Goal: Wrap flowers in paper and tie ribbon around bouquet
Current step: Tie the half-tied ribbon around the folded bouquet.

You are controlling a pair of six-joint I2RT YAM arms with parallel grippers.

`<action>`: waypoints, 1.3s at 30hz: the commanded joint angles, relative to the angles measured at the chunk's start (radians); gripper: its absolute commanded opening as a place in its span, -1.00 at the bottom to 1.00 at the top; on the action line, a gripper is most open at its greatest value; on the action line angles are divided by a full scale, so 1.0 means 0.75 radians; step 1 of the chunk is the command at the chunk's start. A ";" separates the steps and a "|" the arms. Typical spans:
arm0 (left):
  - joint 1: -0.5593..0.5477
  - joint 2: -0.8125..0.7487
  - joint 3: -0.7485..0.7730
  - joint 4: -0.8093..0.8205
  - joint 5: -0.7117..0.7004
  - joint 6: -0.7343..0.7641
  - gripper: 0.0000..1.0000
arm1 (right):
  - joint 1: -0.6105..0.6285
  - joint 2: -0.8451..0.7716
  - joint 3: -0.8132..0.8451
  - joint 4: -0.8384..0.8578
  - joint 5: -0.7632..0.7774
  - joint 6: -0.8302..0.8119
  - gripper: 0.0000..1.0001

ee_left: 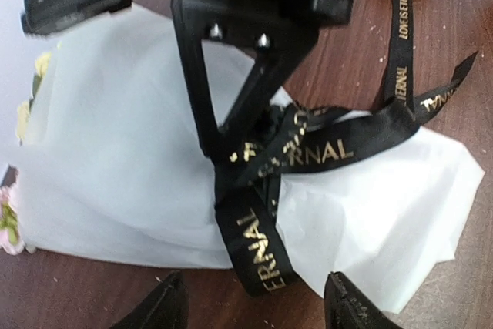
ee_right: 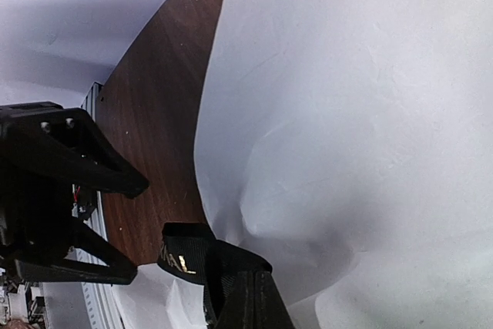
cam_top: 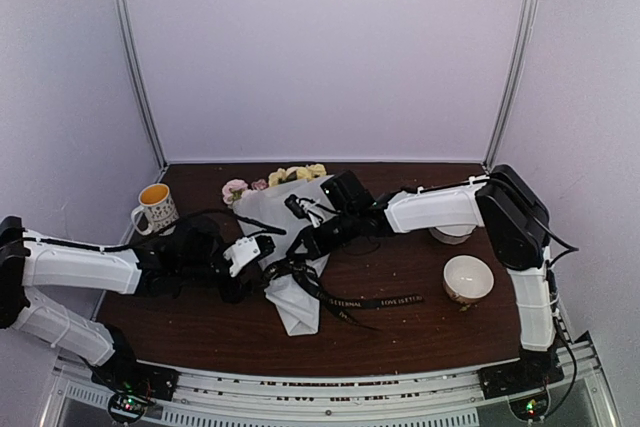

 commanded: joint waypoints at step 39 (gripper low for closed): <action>0.017 0.220 0.061 -0.078 -0.218 -0.316 -1.00 | -0.087 -0.251 -0.331 0.382 0.130 0.304 -1.00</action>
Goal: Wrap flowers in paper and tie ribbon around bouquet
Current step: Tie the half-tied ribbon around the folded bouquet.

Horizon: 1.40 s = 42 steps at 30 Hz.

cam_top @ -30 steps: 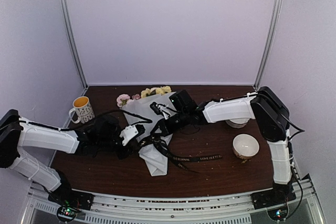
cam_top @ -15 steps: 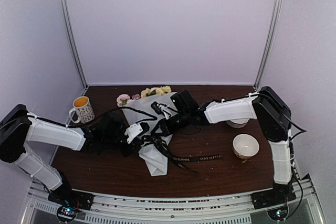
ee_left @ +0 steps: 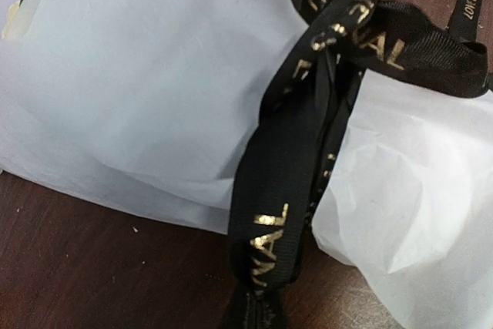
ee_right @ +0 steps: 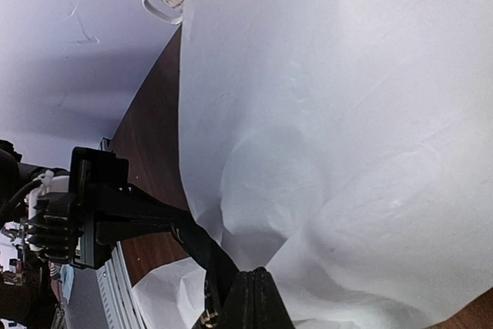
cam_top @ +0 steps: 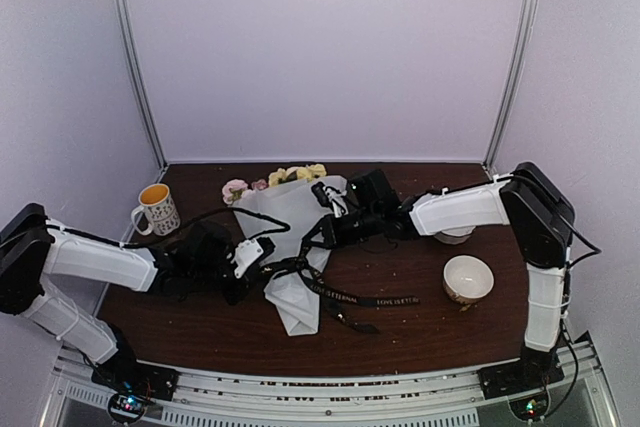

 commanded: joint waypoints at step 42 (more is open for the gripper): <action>0.102 -0.075 -0.035 -0.406 -0.262 -0.760 -1.00 | -0.350 -0.424 -0.875 0.202 0.345 0.017 -1.00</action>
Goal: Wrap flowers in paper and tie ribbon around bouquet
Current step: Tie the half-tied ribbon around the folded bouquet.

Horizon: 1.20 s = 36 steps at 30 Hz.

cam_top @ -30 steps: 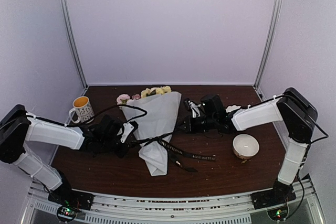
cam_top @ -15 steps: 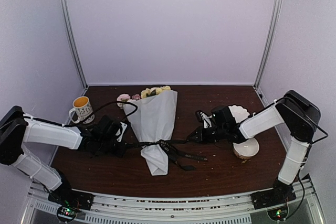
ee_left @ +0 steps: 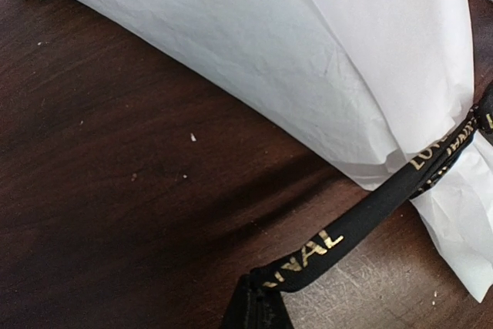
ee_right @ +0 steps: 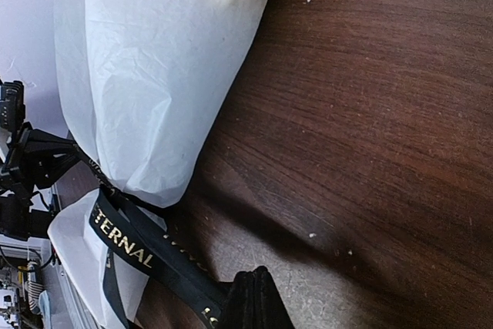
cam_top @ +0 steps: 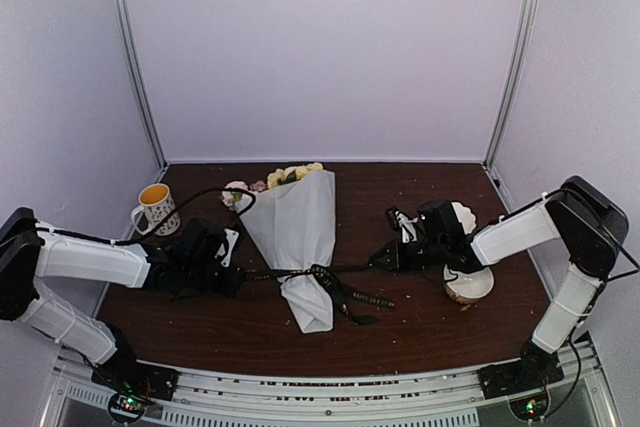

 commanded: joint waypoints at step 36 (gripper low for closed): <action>0.030 0.022 -0.026 -0.084 -0.030 -0.014 -1.00 | 0.146 -0.176 0.358 -0.573 0.319 -0.319 -1.00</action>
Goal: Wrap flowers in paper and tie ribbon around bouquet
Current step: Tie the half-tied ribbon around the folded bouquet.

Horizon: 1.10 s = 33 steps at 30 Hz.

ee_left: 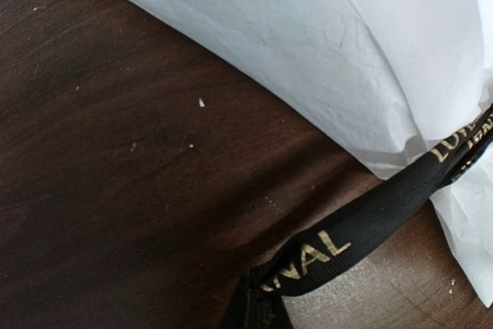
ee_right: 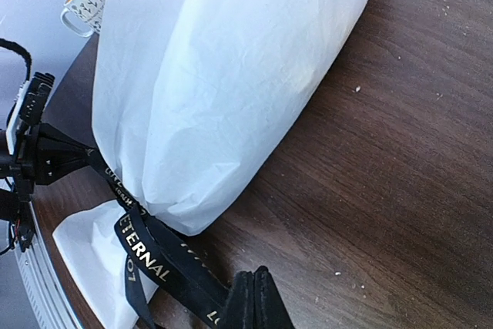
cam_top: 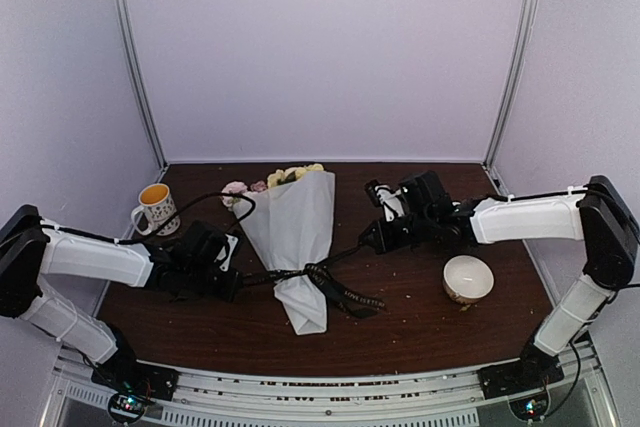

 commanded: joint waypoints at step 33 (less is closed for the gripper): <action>0.062 -0.093 -0.113 0.045 0.027 0.005 -1.00 | -0.153 -0.060 -0.364 0.178 -0.057 0.043 -1.00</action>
